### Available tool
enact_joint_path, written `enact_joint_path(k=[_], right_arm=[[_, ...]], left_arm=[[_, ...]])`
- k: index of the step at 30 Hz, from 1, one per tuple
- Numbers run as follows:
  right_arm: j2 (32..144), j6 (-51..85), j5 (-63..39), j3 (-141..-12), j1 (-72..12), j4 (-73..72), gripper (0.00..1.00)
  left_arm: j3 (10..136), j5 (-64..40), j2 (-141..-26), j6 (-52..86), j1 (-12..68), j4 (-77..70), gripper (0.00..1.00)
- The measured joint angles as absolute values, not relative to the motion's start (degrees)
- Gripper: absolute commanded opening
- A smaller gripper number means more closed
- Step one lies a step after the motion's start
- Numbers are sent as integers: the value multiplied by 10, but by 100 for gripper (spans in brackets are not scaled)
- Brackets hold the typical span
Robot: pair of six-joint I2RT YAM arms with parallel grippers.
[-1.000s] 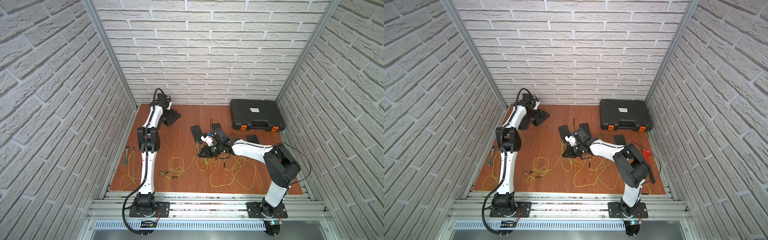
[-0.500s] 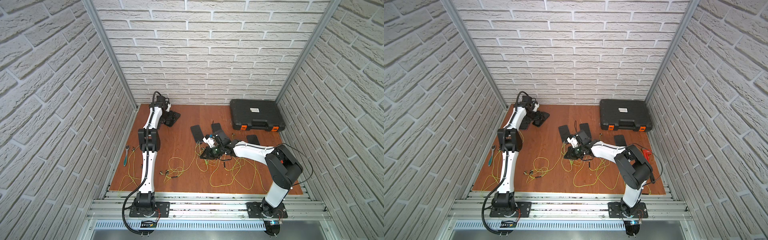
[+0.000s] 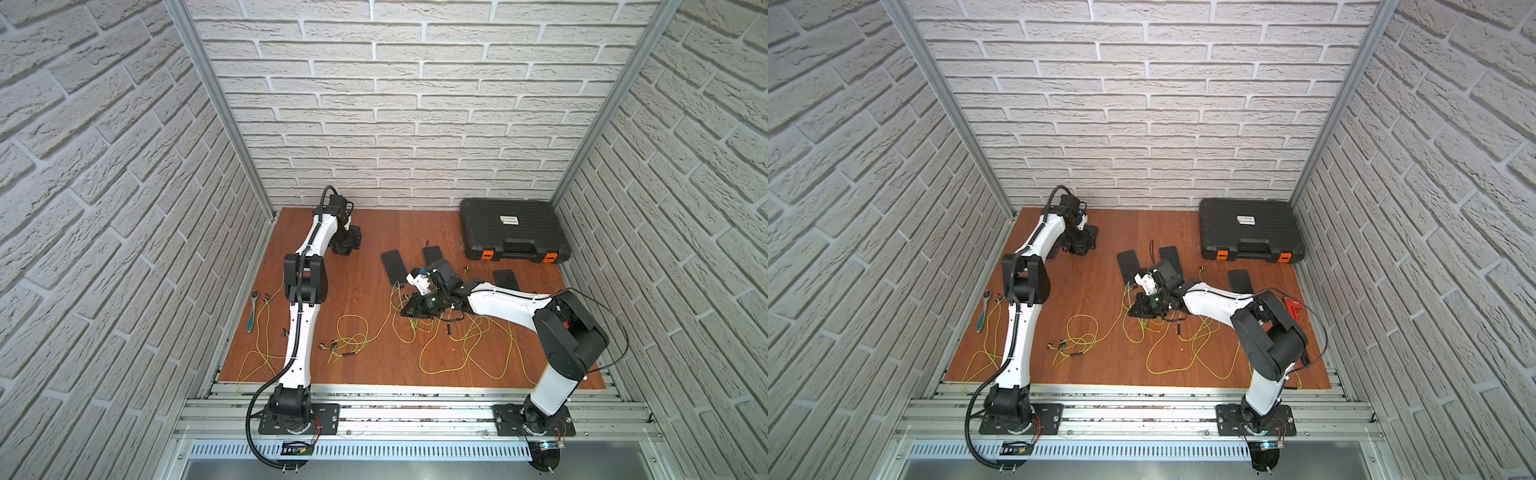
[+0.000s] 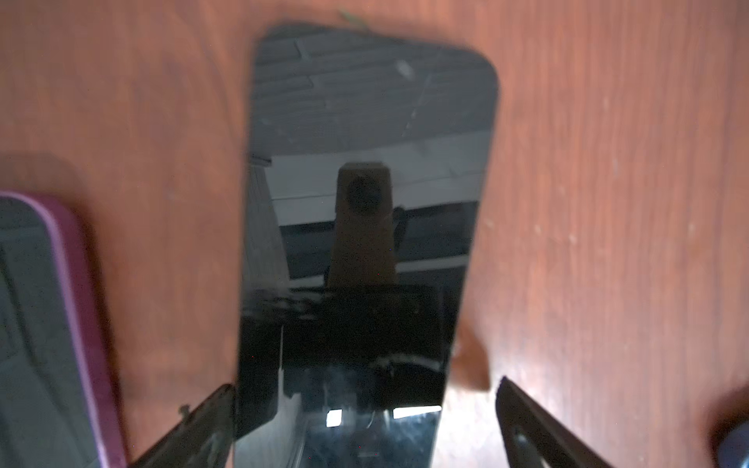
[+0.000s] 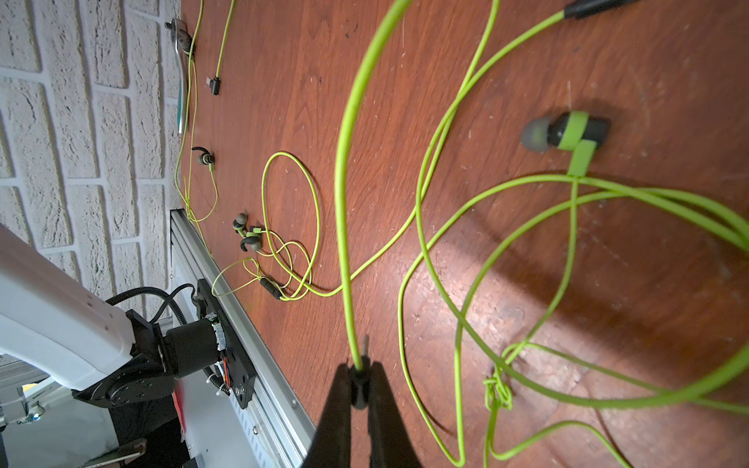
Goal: Plug wired earphones into phones
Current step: Move the phone to the center of the board.
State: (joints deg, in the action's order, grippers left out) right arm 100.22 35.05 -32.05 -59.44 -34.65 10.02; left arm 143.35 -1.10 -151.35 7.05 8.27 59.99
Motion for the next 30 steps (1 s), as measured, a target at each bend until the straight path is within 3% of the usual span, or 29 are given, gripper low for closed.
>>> enact_joint_path(k=[4, 12, 16, 21, 25, 30], right_arm=[[1002, 351, -319, -586, -347, 100, 6], [1002, 349, -317, -585, -347, 99, 6], [1002, 348, -317, -585, -347, 99, 6], [1002, 336, -317, -586, -347, 102, 6], [1003, 325, -316, -593, -347, 112, 6], [1011, 316, -317, -609, -347, 119, 6]], left_arm=[[1441, 15, -1516, 66, 100, 625, 96], [1461, 33, -1524, 77, 105, 650, 68], [1461, 44, -1524, 82, 106, 652, 61], [1415, 51, -1496, 97, 109, 640, 60], [1278, 55, -1423, 122, 116, 630, 60], [1087, 47, -1315, 156, 129, 621, 77]])
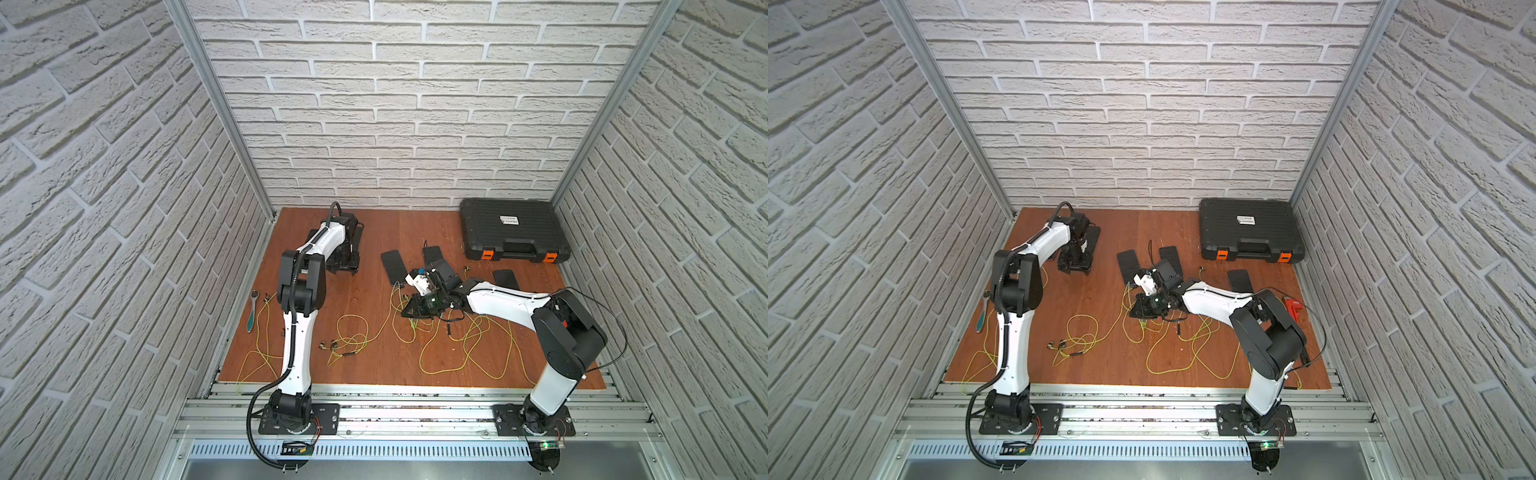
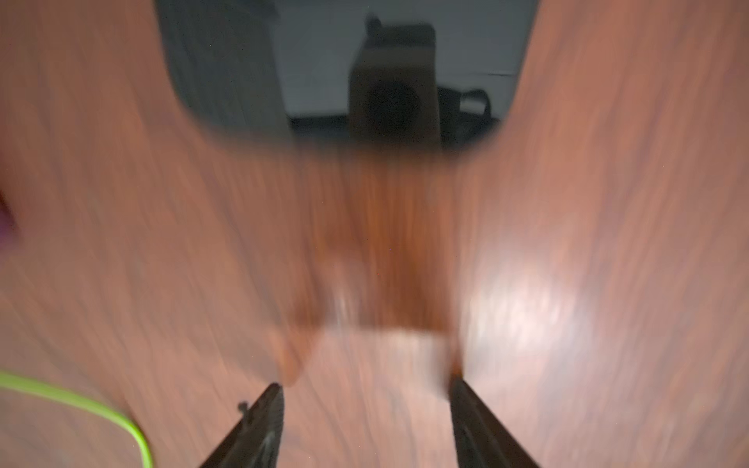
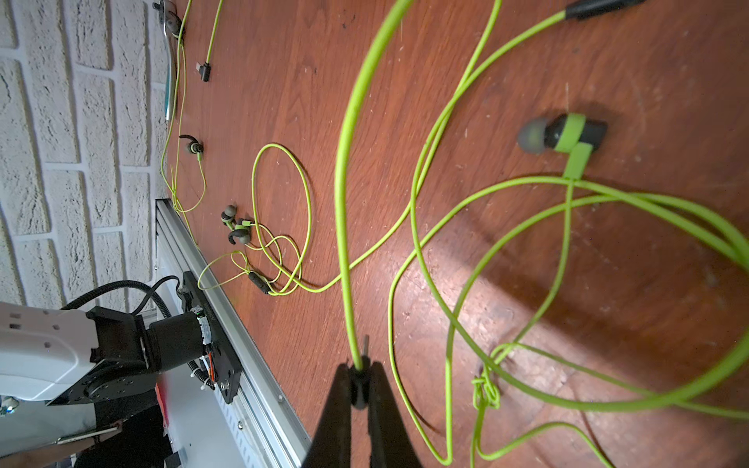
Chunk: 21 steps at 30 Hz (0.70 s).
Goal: Plug wired earphones into phones
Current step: Move the phone to the center of the board.
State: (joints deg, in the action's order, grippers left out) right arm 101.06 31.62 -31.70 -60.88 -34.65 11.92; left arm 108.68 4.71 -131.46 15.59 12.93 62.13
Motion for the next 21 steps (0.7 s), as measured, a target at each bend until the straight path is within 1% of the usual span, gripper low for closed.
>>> enact_joint_path(k=[1, 3, 4, 7, 10, 12, 15, 17, 21], right_arm=[[1012, 314, -318, -611, -347, 121, 6], [1014, 309, -319, -616, -347, 126, 6], [1014, 308, -319, -618, -347, 127, 6], [1014, 306, -320, -620, -347, 129, 6], [1014, 306, -319, -620, -347, 131, 6], [1014, 307, -318, -619, -347, 130, 6], [1014, 310, -315, -615, -347, 126, 6], [1014, 312, -314, -610, -347, 124, 6], [1014, 313, -311, -604, -347, 123, 6]], left_arm=[[1072, 47, -1305, 158, 131, 623, 80], [1063, 50, -1298, 160, 136, 625, 95], [1065, 52, -1298, 159, 137, 622, 98], [1112, 61, -1308, 152, 133, 626, 98], [1243, 67, -1360, 147, 119, 628, 98], [1354, 69, -1418, 140, 109, 632, 98], [1487, 72, -1507, 128, 98, 648, 98], [1516, 70, -1543, 121, 93, 656, 98], [1503, 50, -1540, 114, 91, 647, 98]])
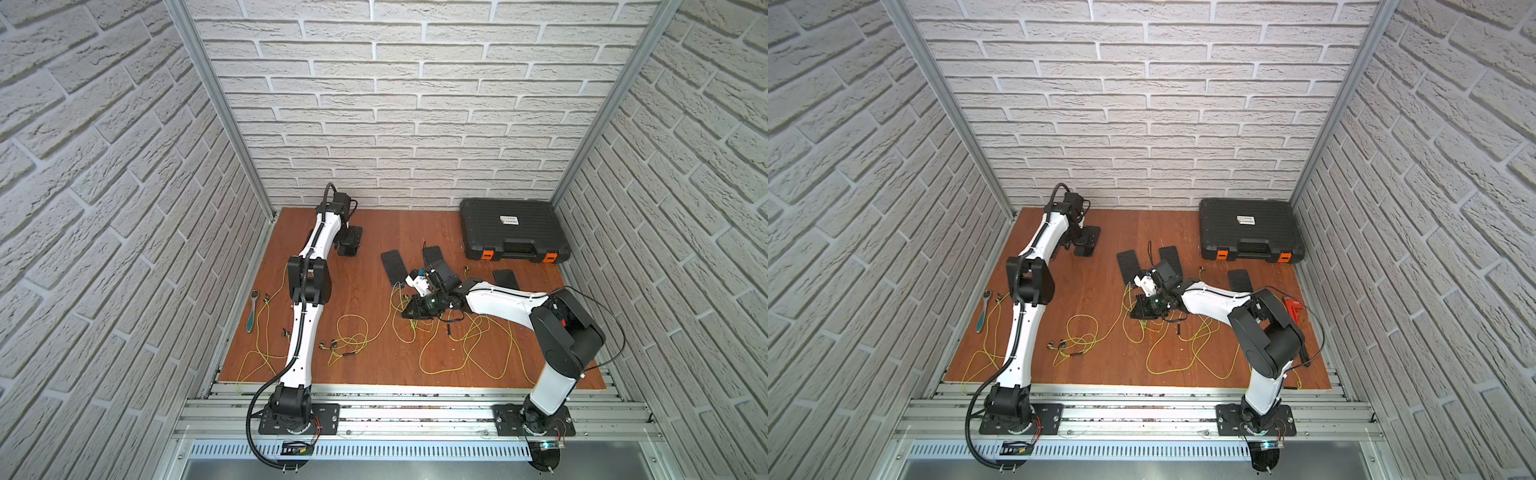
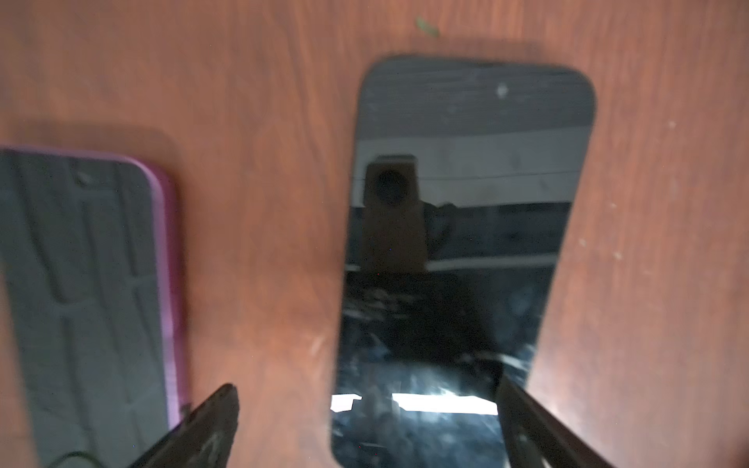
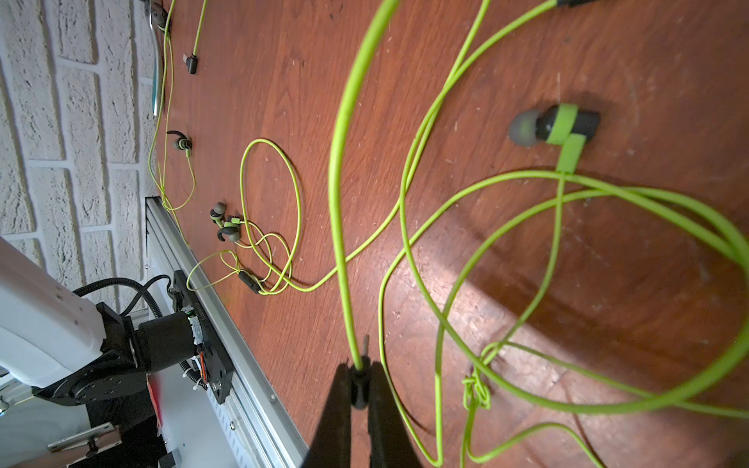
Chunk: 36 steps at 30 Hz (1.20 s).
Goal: Plug wired earphones into phones
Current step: Move the phone to the center of the board.
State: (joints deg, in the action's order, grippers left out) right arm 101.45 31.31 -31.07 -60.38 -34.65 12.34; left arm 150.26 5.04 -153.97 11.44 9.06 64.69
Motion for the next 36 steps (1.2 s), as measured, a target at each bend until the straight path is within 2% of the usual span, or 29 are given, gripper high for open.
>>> enact_joint_path(k=[15, 26, 31, 36], right_arm=[[1014, 314, -308, -603, -347, 116, 6], [1014, 313, -305, -601, -347, 116, 6], [1014, 310, -304, -608, -347, 124, 6], [1018, 309, -305, -633, -347, 126, 6]], left_arm=[[1481, 32, -1536, 91, 112, 656, 98], [1482, 22, -1537, 98, 113, 665, 58], [1392, 26, -1487, 103, 119, 647, 55], [1204, 30, -1381, 143, 139, 630, 55]])
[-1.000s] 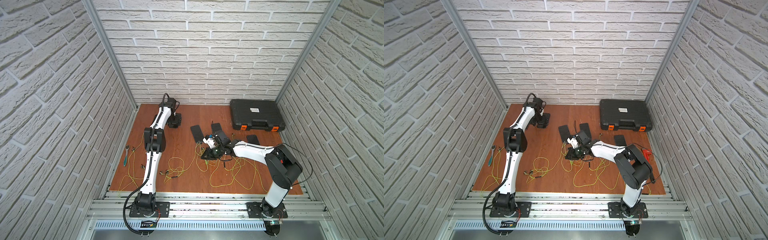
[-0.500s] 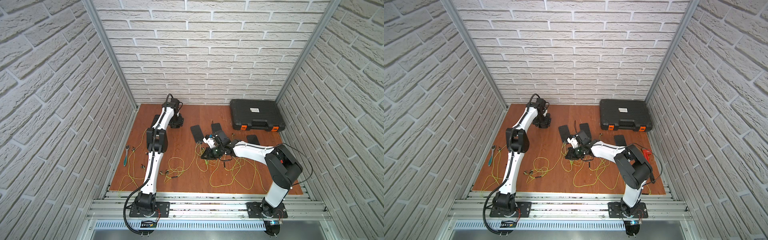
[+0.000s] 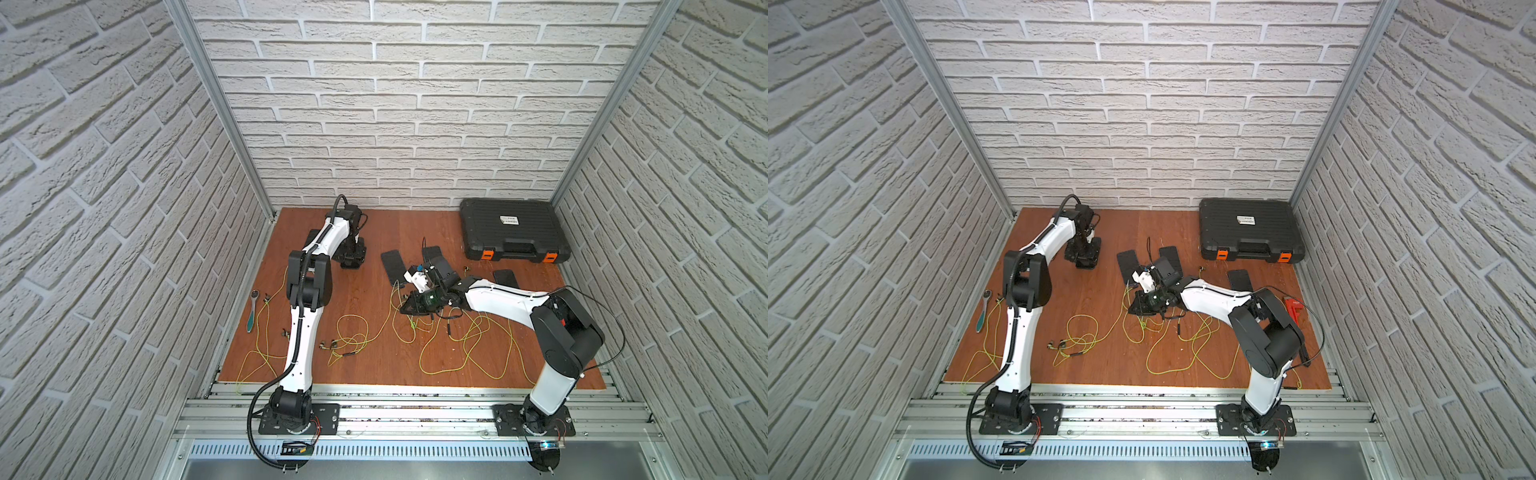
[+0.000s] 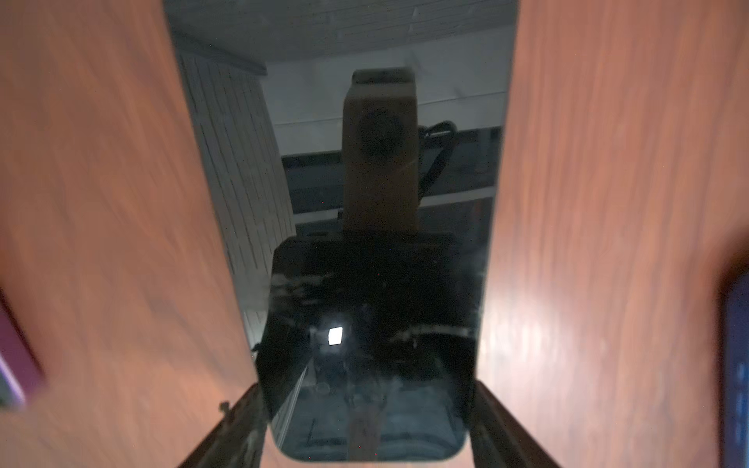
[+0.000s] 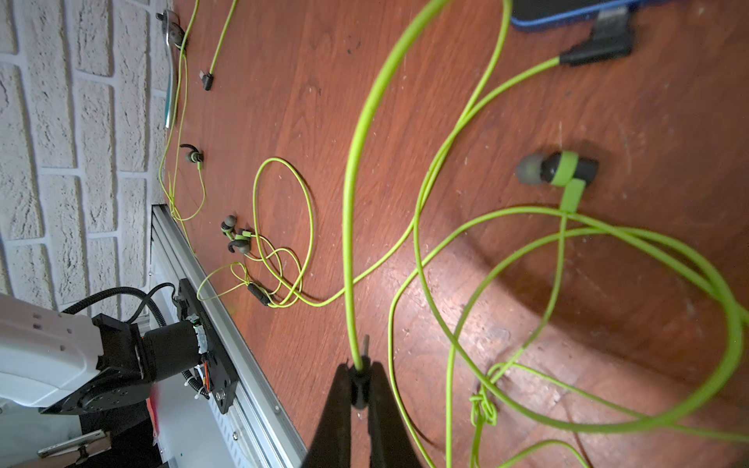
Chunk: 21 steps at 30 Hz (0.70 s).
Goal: Plug wired earphones into phones
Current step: Move the phone to the center of the board.
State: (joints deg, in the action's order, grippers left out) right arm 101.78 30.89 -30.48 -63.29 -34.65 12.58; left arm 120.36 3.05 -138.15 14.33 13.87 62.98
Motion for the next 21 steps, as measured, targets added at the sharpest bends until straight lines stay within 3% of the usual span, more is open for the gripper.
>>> enact_joint_path(k=[4, 7, 9, 21], right_arm=[[1019, 308, -307, -636, -347, 123, 6], [1026, 306, -310, -636, -347, 122, 6], [1033, 305, -312, -636, -347, 123, 6], [1028, 298, -308, -617, -347, 123, 6]], left_arm=[[1001, 23, -1266, 199, 174, 602, 62], [917, 11, -1217, 228, 207, 608, 88], [902, 8, -1209, 238, 223, 610, 98], [1011, 27, -1272, 234, 204, 617, 98]])
